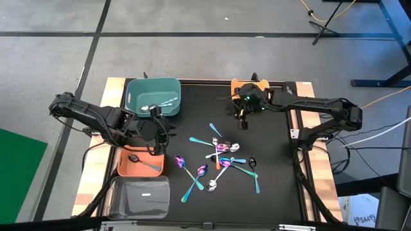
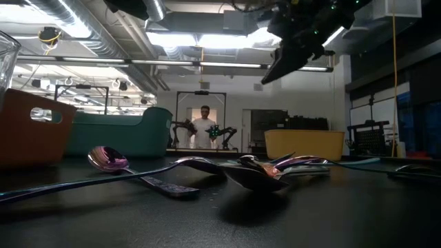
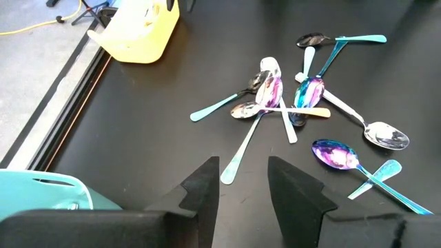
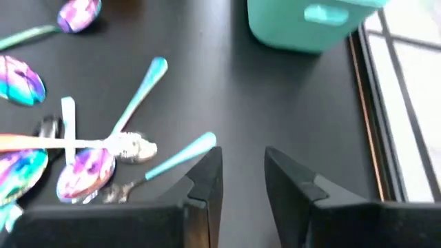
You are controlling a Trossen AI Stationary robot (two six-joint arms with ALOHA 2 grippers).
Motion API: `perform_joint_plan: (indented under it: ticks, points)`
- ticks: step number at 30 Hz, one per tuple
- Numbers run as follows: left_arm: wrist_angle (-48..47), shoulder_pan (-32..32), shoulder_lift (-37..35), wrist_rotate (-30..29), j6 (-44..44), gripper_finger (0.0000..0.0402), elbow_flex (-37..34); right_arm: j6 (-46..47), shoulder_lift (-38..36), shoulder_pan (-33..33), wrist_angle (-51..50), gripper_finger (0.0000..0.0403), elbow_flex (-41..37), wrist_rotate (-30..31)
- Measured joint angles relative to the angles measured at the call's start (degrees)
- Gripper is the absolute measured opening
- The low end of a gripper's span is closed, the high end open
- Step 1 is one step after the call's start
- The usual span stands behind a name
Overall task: Sort silverware by color (type)
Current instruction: Put the violet spoon into the transparent bin
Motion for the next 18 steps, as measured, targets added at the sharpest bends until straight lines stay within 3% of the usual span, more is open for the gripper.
perform_joint_plan:
  ticks: [9, 18]
  points:
    - [0.00, -0.01, 0.00, 0.00, 0.00, 0.0118, 0.00, 0.02, 0.00, 3.77, 6.87, 0.0097, 0.00, 0.00]
    - [0.00, -0.01, 0.00, 0.00, 0.00, 0.0118, 0.00, 0.02, 0.00, 5.11, 7.68, 0.0097, 0.00, -0.08]
